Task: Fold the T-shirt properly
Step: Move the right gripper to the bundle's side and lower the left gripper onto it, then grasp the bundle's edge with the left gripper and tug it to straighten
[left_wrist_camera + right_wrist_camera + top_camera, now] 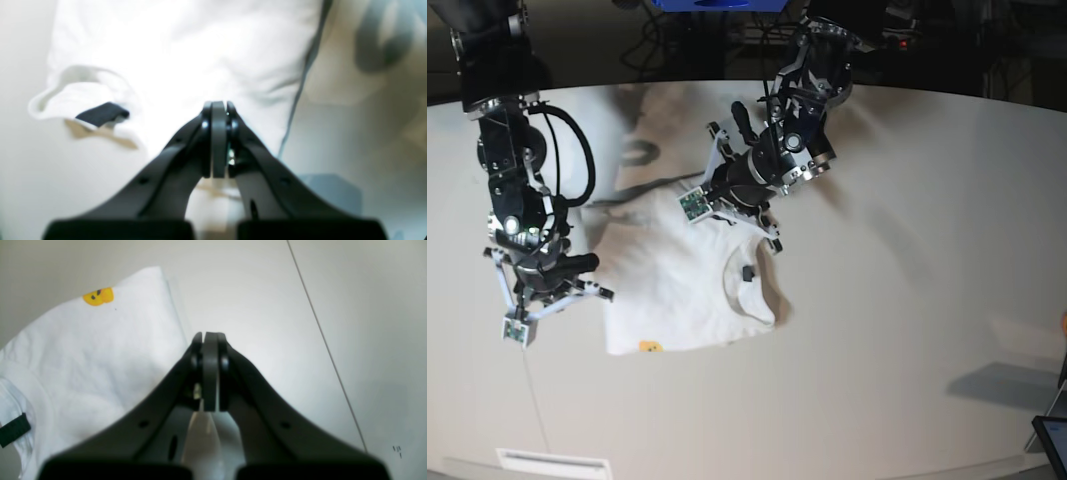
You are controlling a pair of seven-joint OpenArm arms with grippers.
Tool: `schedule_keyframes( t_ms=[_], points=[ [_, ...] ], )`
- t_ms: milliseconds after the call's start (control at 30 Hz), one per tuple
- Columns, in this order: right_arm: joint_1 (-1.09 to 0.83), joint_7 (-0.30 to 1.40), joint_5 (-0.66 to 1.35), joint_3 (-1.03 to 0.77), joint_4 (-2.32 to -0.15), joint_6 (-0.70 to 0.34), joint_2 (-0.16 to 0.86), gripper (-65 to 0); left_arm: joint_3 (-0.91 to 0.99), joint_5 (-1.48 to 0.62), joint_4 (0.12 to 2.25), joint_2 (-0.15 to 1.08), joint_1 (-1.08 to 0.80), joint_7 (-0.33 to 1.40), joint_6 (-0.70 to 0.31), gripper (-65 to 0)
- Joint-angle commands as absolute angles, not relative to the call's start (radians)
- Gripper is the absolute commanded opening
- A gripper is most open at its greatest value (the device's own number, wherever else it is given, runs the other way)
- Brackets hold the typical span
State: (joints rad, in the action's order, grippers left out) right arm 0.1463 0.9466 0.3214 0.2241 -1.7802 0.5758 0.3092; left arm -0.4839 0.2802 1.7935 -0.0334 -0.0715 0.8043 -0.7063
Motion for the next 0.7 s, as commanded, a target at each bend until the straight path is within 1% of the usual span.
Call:
schedule_keyframes(
  t_ms=[0,167,233,333,533,667],
  points=[
    [0.162,0.924,0.312,0.211,-1.804,0.576,0.318,-64.7,-0.481,0.275,1.793,-0.042,-0.059,0.789,-0.698,-65.0],
    [0.139,0.926,0.312,0.209,-1.830,0.576,0.318,-64.7,-0.479,0.277,1.699,-0.036,-0.059,0.791,-0.698,-65.0],
    [0.133,0.923,0.312,0.199,-1.830,0.576,0.318,-64.7,-0.476,0.282,1.699,-0.033,-0.070,0.791,-0.698,-65.0],
    [0.120,0.923,0.312,0.182,-1.831,0.576,0.318,-64.7,-0.414,0.283,1.707,-0.005,-0.105,0.791,-0.698,-65.0],
    [0.108,0.923,0.312,0.182,-1.831,0.576,0.318,-64.7,-0.344,0.283,1.781,0.114,-0.154,0.791,-0.698,-65.0],
    [0.107,0.923,0.312,0.186,-1.844,0.576,0.315,-64.7,-0.285,0.278,1.791,0.186,-0.154,0.791,-0.698,-65.0]
  ],
)
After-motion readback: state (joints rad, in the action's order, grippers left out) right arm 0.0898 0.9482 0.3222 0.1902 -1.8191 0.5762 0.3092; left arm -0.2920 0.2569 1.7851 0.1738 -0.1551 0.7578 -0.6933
